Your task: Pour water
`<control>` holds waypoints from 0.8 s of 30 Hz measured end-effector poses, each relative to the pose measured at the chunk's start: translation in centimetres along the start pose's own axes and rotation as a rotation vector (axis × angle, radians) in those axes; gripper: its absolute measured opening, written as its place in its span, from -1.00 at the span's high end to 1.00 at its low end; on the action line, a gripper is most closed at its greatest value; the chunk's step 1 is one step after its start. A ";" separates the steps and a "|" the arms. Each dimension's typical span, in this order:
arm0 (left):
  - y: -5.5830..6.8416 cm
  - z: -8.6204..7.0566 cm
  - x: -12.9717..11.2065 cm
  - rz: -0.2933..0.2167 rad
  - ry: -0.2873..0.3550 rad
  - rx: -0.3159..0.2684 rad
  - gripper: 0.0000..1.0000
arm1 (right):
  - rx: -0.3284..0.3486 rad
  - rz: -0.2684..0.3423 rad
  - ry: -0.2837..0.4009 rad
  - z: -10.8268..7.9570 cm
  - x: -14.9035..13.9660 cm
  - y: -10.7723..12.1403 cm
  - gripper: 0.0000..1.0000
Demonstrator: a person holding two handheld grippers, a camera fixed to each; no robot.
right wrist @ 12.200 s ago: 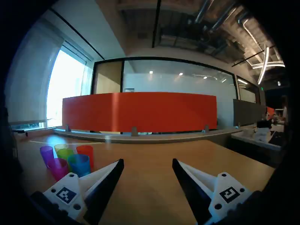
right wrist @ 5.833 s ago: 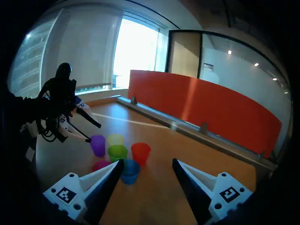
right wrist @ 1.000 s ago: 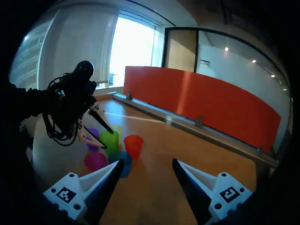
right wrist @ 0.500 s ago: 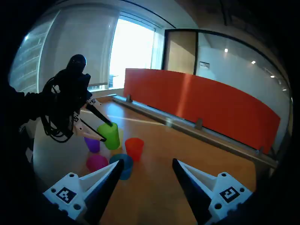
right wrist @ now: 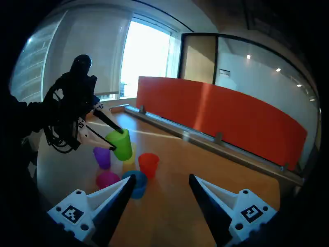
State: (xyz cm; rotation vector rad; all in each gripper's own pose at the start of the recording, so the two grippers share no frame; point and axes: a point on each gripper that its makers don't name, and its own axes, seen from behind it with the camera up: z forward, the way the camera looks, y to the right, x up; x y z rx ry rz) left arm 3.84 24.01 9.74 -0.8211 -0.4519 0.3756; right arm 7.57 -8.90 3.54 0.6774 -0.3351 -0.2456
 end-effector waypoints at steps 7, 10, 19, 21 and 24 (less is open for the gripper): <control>-0.4 -0.7 1.3 -0.031 0.052 0.018 -0.78 | -0.001 0.000 0.004 -0.1 0.0 -0.1 -1.00; -0.5 -0.9 1.7 -0.038 0.076 0.024 -0.78 | 0.000 -0.001 0.005 -0.1 0.1 -0.2 -1.00; -0.8 -1.5 2.7 -0.035 0.137 0.047 -0.79 | 0.000 -0.005 0.007 0.0 0.3 -0.5 -1.00; -0.8 -1.7 3.0 -0.037 0.152 0.050 -0.79 | 0.000 -0.005 0.007 0.0 0.3 -0.5 -1.00; -0.9 -2.0 3.4 -0.046 0.171 0.051 -0.79 | 0.000 -0.005 0.007 0.0 0.4 -0.5 -1.00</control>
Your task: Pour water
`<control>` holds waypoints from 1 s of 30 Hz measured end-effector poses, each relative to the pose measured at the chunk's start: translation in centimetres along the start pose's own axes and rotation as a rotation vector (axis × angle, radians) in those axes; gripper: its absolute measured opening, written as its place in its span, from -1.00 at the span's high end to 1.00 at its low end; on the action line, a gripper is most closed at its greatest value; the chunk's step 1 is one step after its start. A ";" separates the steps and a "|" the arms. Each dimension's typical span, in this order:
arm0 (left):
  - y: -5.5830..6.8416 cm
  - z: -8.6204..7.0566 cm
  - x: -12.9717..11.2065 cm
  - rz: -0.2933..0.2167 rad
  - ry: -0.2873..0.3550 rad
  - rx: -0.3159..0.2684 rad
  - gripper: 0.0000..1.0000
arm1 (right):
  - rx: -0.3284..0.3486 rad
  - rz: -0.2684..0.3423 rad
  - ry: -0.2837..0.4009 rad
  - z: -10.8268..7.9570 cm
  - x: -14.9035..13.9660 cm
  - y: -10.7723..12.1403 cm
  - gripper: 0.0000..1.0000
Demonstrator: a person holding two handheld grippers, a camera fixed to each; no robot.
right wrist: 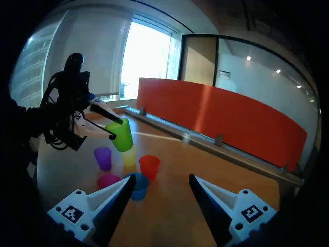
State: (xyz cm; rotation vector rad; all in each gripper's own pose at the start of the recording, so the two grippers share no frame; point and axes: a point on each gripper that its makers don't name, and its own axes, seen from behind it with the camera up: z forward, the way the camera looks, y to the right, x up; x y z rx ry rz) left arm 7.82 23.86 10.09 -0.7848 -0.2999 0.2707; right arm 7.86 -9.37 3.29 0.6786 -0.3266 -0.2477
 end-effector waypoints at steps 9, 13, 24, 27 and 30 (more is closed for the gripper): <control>-0.4 -0.8 1.1 -0.024 0.062 0.015 -0.79 | 0.000 -0.002 0.004 0.1 0.3 -0.2 -1.00; -0.6 -1.2 1.6 -0.038 0.093 0.019 -0.79 | 0.003 -0.002 0.006 0.2 0.5 -0.3 -1.00; -0.6 -2.1 3.3 -0.061 0.174 0.024 -0.79 | 0.003 -0.005 0.011 0.2 0.8 -0.4 -1.00; -0.5 -2.2 3.8 -0.069 0.197 0.028 -0.79 | 0.002 -0.005 0.011 0.1 0.9 -0.4 -1.00; -0.5 -2.3 4.3 -0.078 0.220 0.031 -0.79 | 0.001 -0.005 0.012 0.1 0.8 -0.4 -1.00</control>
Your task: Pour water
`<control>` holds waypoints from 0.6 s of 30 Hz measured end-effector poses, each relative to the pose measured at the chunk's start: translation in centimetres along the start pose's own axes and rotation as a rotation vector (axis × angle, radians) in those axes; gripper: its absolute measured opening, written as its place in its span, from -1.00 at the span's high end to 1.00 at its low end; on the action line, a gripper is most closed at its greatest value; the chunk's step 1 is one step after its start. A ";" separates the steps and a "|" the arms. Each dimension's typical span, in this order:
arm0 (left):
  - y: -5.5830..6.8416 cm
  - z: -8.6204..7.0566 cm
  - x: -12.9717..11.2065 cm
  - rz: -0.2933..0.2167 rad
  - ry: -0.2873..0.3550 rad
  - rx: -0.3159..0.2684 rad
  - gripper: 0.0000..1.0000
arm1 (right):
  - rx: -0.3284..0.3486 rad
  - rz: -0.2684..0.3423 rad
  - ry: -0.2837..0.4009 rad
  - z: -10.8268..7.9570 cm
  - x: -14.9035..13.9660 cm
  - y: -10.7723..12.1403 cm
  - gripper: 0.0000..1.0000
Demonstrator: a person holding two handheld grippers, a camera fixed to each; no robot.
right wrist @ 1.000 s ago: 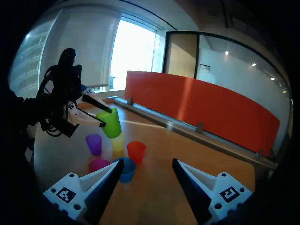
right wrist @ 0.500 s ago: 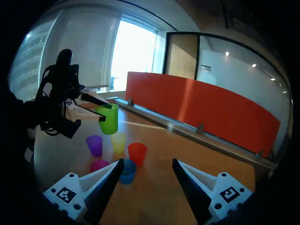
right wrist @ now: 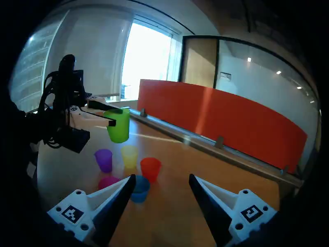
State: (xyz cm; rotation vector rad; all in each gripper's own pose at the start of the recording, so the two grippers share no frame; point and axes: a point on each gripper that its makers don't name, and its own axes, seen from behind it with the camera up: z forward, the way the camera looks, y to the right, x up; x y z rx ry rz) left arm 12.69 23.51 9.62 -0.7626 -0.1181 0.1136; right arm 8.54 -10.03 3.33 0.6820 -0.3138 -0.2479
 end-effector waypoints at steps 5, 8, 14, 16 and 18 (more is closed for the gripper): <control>0.0 0.0 0.7 -0.014 0.028 0.002 -0.79 | 0.000 0.000 0.002 0.0 0.0 0.0 -1.00; 0.2 -0.1 1.2 -0.017 0.048 -0.001 -0.79 | 0.000 0.000 0.002 0.0 0.0 0.0 -1.00; 0.5 -0.1 2.0 -0.018 0.085 -0.007 -0.79 | -0.001 -0.004 0.002 -0.1 0.1 0.0 -1.00; 0.6 -0.1 2.2 -0.019 0.096 -0.008 -0.79 | 0.000 -0.005 0.002 -0.1 0.1 0.0 -1.00; 0.8 -0.1 2.4 -0.021 0.108 -0.008 -0.79 | 0.000 -0.006 0.003 -0.1 0.2 0.0 -1.00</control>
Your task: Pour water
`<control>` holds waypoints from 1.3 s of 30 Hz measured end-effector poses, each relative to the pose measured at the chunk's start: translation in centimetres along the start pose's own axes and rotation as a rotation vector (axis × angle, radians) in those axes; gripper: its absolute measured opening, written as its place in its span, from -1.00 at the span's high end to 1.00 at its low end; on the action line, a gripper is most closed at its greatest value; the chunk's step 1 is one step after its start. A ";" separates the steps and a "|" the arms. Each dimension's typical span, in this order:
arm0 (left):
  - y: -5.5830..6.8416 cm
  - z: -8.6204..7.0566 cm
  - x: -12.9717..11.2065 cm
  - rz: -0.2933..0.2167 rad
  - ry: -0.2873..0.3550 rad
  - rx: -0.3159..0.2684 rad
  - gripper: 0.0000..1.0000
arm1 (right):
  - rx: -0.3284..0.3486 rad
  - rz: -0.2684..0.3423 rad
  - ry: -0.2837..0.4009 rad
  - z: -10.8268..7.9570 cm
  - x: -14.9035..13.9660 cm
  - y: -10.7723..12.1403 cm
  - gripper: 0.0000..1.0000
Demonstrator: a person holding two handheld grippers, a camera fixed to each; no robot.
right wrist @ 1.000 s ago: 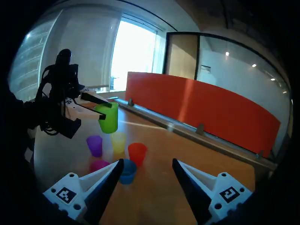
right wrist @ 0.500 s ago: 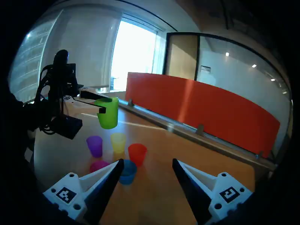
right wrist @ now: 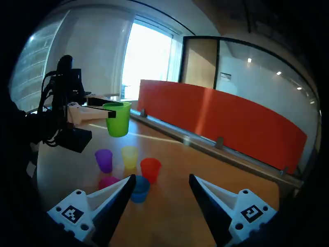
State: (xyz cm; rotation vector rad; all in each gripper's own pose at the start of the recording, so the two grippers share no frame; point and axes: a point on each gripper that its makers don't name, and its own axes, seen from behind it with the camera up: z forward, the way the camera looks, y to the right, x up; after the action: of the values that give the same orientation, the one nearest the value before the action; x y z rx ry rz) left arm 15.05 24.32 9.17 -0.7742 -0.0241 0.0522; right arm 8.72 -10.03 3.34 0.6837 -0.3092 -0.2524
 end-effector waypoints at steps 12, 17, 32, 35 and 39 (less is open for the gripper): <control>0.0 0.1 0.1 -0.007 0.015 0.004 -0.78 | -0.002 -0.002 0.000 0.0 0.0 0.1 -1.00; 0.0 -0.1 0.1 -0.007 0.009 -0.002 -0.78 | -0.001 -0.001 0.000 0.1 0.0 0.1 -1.00; -0.8 -1.4 0.1 -0.005 -0.008 0.009 -0.78 | 0.013 -0.009 -0.006 0.6 -0.1 -0.1 -1.00; -1.0 -1.8 0.0 -0.001 -0.012 0.014 -0.78 | 0.016 -0.009 -0.008 0.8 -0.1 -0.2 -1.00; -1.3 -2.3 -0.1 -0.001 -0.016 0.021 -0.78 | 0.021 -0.010 -0.010 1.1 0.0 -0.2 -1.00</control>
State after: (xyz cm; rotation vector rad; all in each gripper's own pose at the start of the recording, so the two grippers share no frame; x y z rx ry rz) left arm 15.10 21.81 8.47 -0.7532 -0.0386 0.0574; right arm 8.24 -10.82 4.01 0.7048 -0.3181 -0.2626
